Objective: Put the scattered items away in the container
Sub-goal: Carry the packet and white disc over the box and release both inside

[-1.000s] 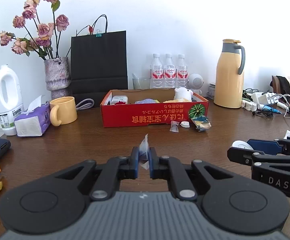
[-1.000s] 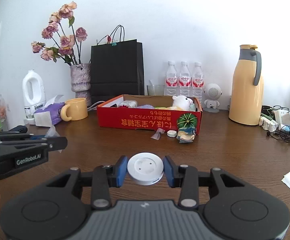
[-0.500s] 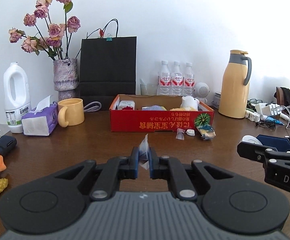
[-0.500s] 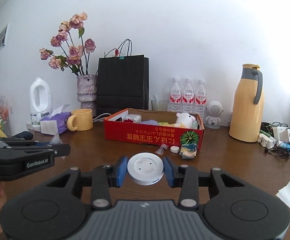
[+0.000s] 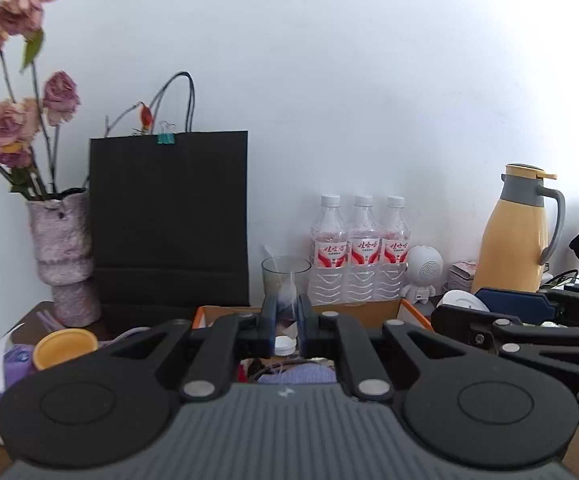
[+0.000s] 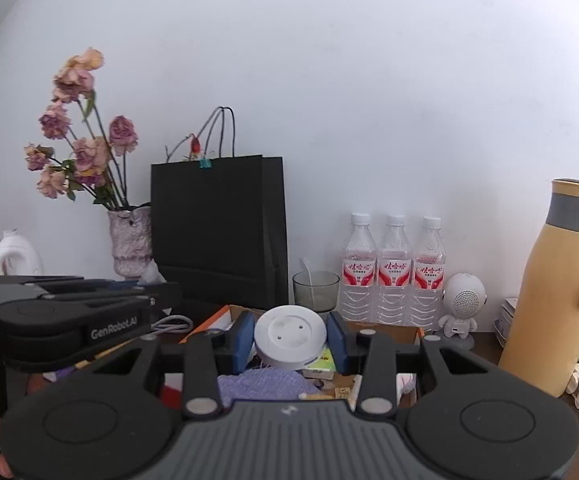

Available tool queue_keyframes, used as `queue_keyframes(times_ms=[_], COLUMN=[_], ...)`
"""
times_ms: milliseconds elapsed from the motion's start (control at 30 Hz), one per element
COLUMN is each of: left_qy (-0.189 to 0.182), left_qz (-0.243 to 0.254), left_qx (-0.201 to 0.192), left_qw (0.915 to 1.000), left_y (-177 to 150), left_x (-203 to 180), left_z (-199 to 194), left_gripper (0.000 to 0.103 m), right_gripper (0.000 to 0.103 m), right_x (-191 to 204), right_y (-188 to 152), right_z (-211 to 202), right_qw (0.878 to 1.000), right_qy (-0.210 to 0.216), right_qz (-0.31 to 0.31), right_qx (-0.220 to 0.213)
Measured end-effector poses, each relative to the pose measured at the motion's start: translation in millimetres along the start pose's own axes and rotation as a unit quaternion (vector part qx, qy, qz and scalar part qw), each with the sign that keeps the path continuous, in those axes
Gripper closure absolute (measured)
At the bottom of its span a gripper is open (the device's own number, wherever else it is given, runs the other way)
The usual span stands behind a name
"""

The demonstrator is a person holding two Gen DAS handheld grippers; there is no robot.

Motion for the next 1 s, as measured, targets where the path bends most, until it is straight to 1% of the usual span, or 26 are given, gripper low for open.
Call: queue_keyframes(times_ms=[33,100,133,167,200,233,267,333,367,433,500,533,633,667,733,767,800,833,867,900,933,1000], left_qy=[-0.005,-0.016,-0.017,-0.025,-0.034,-0.038,-0.033,-0.011,-0.007,0.000,-0.002,-0.010,-0.037,-0.046,-0.063,-0.065,-0.065,-0.066,-0.069,-0.068,-0.064,-0.057], left_qz=[-0.009,-0.012,-0.014,-0.018,-0.025,-0.031,-0.041,-0.052,-0.053,-0.043,-0.032,-0.022,0.019,0.026,0.035,0.042,0.053,0.064,0.070,0.073,0.074,0.067], left_qx=[0.012,0.041,0.062,0.091,0.126,0.166,0.203,0.277,0.301,0.340,0.367,0.377,0.393,0.397,0.413,0.421,0.428,0.434,0.436,0.436,0.434,0.434], left_qw=[0.9999,0.9990,0.9978,0.9953,0.9911,0.9849,0.9777,0.9593,0.9521,0.9393,0.9296,0.9259,0.9187,0.9164,0.9077,0.9037,0.9000,0.8962,0.8944,0.8946,0.8954,0.8968], left_y=[7,16,19,20,18,13,6,-13,-23,-39,-54,-60,-73,-74,-77,-79,-81,-82,-83,-82,-81,-76], left_x=[5,14,18,21,25,29,34,44,49,56,62,63,64,65,66,65,64,62,61,59,58,57], left_z=[17,50,67,87,107,128,146,179,191,207,213,213,206,203,202,202,202,202,203,204,206,211], left_gripper=[0.093,0.093,0.093,0.093,0.093,0.093,0.093,0.093,0.093,0.093,0.093,0.093,0.092,0.092,0.091,0.091,0.088,0.080,0.073,0.058,0.048,0.042], right_gripper=[0.065,0.065,0.065,0.065,0.065,0.065,0.065,0.065,0.065,0.065,0.065,0.065,0.065,0.065,0.065,0.065,0.065,0.065,0.065,0.065,0.065,0.063], right_x=[-11,-33,-43,-51,-59,-66,-72,-82,-86,-93,-98,-98,-96,-96,-96,-96,-96,-97,-96,-97,-97,-98], right_y=[8,21,27,31,33,34,32,21,14,1,-14,-22,-41,-46,-55,-59,-64,-69,-75,-79,-83,-87], right_z=[17,52,69,88,108,127,146,183,199,225,247,256,281,287,302,308,313,318,323,326,329,330], right_qw=[1.000,0.998,0.996,0.993,0.989,0.984,0.977,0.962,0.956,0.950,0.943,0.940,0.934,0.932,0.927,0.924,0.921,0.918,0.915,0.913,0.911,0.909], right_qy=[0.003,0.009,0.010,0.008,0.007,0.005,0.004,0.007,0.000,-0.025,-0.040,-0.042,-0.050,-0.053,-0.054,-0.056,-0.057,-0.058,-0.060,-0.063,-0.068,-0.076], right_qz=[0.008,0.027,0.040,0.049,0.058,0.073,0.089,0.120,0.125,0.119,0.111,0.102,0.060,0.056,0.053,0.053,0.058,0.066,0.071,0.073,0.074,0.077], right_qx=[0.015,0.063,0.082,0.107,0.136,0.163,0.192,0.245,0.265,0.289,0.311,0.323,0.349,0.354,0.368,0.375,0.381,0.387,0.392,0.396,0.400,0.403])
Point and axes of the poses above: each gripper's, at about its wrist camera, not at the fingertips, and z roughly the way its jaws point, x to its left, y to its top, the point moved 3 cm from there along z, roughly the way its jaws point, and after that the axes turned 9 degrees about -x, right-handed, at the moved point
